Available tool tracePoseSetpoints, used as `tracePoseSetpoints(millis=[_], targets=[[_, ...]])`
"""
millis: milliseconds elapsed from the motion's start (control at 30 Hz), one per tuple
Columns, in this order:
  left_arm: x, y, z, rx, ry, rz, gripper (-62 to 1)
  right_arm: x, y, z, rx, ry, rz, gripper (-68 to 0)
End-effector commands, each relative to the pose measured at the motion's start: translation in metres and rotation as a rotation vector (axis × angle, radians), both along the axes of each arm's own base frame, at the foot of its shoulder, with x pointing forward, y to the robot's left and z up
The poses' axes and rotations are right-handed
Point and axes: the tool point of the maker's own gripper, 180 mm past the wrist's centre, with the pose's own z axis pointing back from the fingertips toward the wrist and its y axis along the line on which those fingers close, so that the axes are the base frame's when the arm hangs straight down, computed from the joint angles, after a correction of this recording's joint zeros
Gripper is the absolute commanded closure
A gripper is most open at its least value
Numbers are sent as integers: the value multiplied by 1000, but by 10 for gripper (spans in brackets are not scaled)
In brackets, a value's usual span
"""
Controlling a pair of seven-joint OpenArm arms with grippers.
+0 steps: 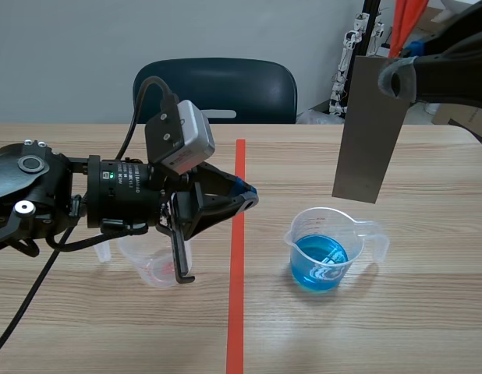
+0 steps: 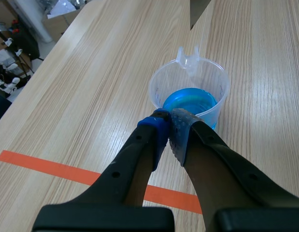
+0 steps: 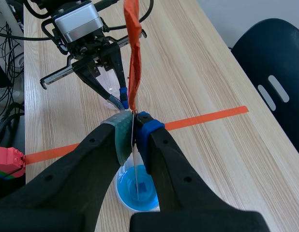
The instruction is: Do the redox reaction experiment. lower the plate into the blue solution
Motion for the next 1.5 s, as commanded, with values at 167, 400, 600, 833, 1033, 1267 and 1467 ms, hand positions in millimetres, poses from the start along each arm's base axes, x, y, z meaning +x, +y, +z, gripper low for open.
tracePoseSetpoints(millis=[167,400,600,833,1033,1267,1467], targets=[[1,-4,8,-31,-12,-3,-30,5,-1,14,18,-38,-4,-6],[1,-4,8,-31,-12,-3,-30,5,-1,14,15,-40,-3,-6],[1,-4,8,-31,-12,-3,-30,5,-1,14,16,-40,-3,-6],[1,-4,8,-31,-12,-3,-30,5,0,14,16,-43,0,-6],[1,-4,8,-31,-12,-3,-30,4,-1,11,-2,-55,8,-6],[1,1,5,-26,-4,7,-29,5,0,10,-1,-56,10,-6],[-5,32,7,-82,15,74,-29,9,1,7,5,-55,7,-6]])
